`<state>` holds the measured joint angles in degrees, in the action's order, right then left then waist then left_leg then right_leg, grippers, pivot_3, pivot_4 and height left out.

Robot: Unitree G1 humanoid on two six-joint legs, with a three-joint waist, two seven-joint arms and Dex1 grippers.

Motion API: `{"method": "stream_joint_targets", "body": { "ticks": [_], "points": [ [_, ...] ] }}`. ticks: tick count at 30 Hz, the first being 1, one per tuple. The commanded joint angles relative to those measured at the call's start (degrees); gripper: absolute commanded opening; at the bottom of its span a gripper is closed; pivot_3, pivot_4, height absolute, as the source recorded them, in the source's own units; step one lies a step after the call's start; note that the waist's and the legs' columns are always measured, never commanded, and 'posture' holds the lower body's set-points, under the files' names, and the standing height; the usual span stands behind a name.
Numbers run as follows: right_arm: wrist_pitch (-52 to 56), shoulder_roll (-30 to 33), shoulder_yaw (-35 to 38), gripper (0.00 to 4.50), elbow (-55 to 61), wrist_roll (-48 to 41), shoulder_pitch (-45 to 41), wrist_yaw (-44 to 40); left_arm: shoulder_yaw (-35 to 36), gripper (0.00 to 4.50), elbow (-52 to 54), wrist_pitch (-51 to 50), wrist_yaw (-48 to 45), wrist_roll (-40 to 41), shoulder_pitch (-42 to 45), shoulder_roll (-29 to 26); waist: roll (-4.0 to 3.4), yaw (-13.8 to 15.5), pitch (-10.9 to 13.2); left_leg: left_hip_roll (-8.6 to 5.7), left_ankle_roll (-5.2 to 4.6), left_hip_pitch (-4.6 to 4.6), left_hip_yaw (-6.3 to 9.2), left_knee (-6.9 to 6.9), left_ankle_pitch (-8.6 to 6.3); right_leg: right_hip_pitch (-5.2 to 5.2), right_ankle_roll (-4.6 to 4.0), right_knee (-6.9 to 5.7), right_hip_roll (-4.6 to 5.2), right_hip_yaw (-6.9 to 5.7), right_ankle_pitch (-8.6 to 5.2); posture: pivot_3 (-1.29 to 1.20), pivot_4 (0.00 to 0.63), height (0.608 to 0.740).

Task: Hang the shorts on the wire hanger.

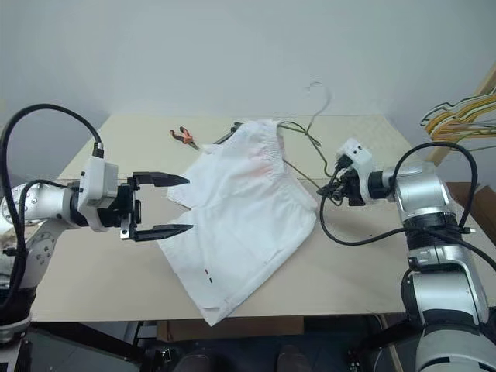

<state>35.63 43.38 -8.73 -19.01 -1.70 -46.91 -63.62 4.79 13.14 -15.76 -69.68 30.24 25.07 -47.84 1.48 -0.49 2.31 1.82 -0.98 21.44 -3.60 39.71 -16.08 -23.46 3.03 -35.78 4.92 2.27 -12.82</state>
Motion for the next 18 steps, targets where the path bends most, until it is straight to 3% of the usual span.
{"method": "stream_joint_targets", "body": {
  "ticks": [1,8,18],
  "points": [
    [-9.2,3.1,-1.9,0.00,12.8,5.9,0.4,4.5,0.3,4.48,-7.5,5.6,-2.5,-3.1,7.9,-1.0,-0.01,-0.2,0.0,-0.01,0.00,0.09,0.01,0.02,0.00,-0.09,0.00,-0.02,0.00,-0.02,0.00,-0.01,0.000,0.740],
    [-8.2,4.1,-2.8,0.00,30.7,4.1,1.5,1.4,-1.6,4.48,-26.0,15.0,-10.8,-8.2,24.8,-2.9,0.00,-2.3,0.0,-0.02,0.06,0.82,0.04,0.12,0.05,-0.80,-0.02,-0.10,-0.02,-0.03,0.03,-0.06,0.000,0.740],
    [-1.7,4.6,-3.2,0.00,38.1,-0.2,1.6,-2.0,-13.2,4.48,-47.5,31.3,-22.8,-18.8,37.1,-1.9,0.00,-3.6,0.0,0.01,0.04,0.74,0.04,0.20,0.04,-0.70,-0.02,-0.19,-0.02,-0.06,0.03,-0.08,0.000,0.740]
  ]
}}
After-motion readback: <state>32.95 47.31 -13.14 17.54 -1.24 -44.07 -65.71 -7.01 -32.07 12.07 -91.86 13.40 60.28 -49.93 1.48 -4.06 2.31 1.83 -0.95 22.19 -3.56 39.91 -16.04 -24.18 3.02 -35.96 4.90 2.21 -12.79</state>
